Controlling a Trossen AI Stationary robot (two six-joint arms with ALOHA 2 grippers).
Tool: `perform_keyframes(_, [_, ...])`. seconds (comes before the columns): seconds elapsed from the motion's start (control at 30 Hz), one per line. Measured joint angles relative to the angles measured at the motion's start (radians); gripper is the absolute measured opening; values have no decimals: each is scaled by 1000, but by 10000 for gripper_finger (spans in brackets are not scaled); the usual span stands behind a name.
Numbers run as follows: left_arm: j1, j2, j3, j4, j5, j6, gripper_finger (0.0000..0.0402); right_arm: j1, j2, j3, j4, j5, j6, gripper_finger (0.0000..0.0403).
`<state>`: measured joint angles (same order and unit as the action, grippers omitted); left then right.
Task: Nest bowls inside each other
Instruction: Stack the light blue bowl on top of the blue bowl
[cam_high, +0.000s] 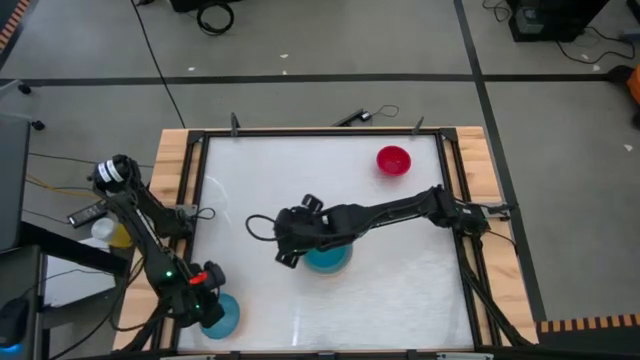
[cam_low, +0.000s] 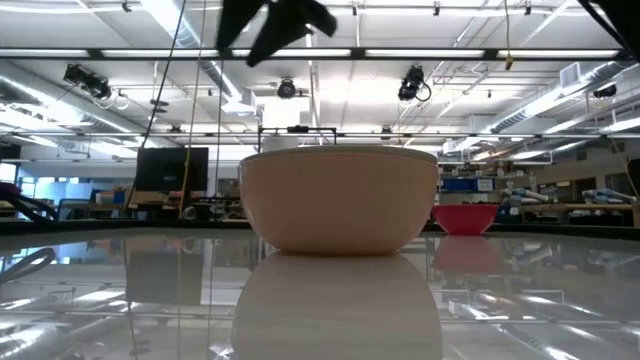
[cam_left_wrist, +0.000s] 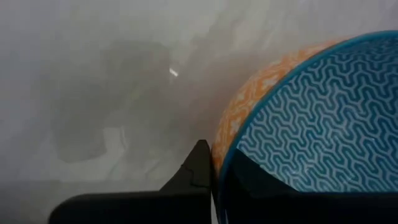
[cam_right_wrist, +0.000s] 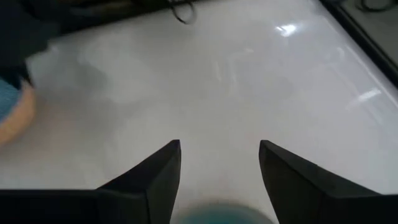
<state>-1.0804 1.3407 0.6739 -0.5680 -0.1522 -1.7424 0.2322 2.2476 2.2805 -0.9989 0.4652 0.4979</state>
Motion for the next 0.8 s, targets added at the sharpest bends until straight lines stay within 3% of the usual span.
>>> perform_keyframes(0.17, [43,-2,4,-10,-14,5,10,16,-100,-147,-38,59,79,213])
perform_keyframes(0.4, [190,-42,87,-102,-33,124,9,65,-385,-541,-16,107,281,211])
perform_keyframes(0.57, [395,-68,210,-197,-84,348,9,113,-610,-816,8,119,472,210])
perform_keyframes(0.8, [765,-4,354,-115,-65,735,8,158,-800,-1038,7,120,652,210])
